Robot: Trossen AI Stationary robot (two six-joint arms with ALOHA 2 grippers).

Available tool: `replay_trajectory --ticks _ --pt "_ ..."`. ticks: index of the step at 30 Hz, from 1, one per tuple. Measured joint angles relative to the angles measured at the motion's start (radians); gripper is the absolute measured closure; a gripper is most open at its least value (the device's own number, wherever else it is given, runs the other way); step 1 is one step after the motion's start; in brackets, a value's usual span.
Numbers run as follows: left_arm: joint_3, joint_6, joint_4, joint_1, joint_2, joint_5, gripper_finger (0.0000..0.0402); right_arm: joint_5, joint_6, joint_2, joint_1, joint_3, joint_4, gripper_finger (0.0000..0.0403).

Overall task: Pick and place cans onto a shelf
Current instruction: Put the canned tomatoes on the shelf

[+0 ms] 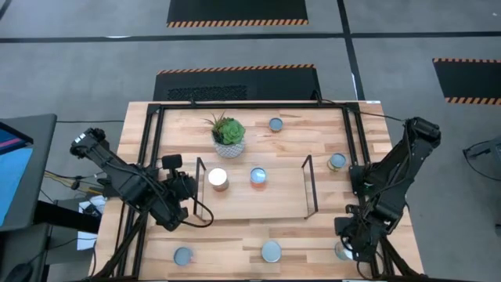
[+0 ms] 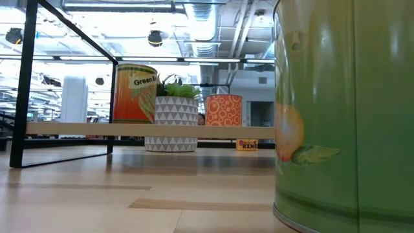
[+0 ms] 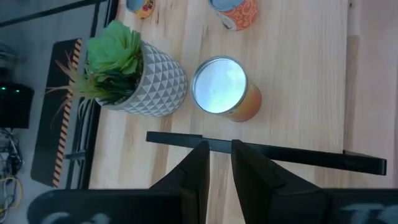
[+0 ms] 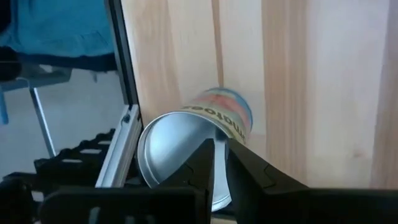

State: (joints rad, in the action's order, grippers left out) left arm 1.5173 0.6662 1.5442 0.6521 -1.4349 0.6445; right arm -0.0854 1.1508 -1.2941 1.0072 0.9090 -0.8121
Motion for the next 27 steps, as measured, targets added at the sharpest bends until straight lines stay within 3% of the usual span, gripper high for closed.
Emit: replay_trajectory --ticks 13,27 --pt "0.000 0.006 -0.001 0.000 0.000 0.016 0.0345 -0.092 -0.008 0.000 -0.041 -0.001 -0.041 0.0336" --pt "0.000 0.000 -0.002 -0.003 0.000 0.045 0.0345 0.001 -0.239 0.000 -0.199 -0.001 -0.009 0.0337"
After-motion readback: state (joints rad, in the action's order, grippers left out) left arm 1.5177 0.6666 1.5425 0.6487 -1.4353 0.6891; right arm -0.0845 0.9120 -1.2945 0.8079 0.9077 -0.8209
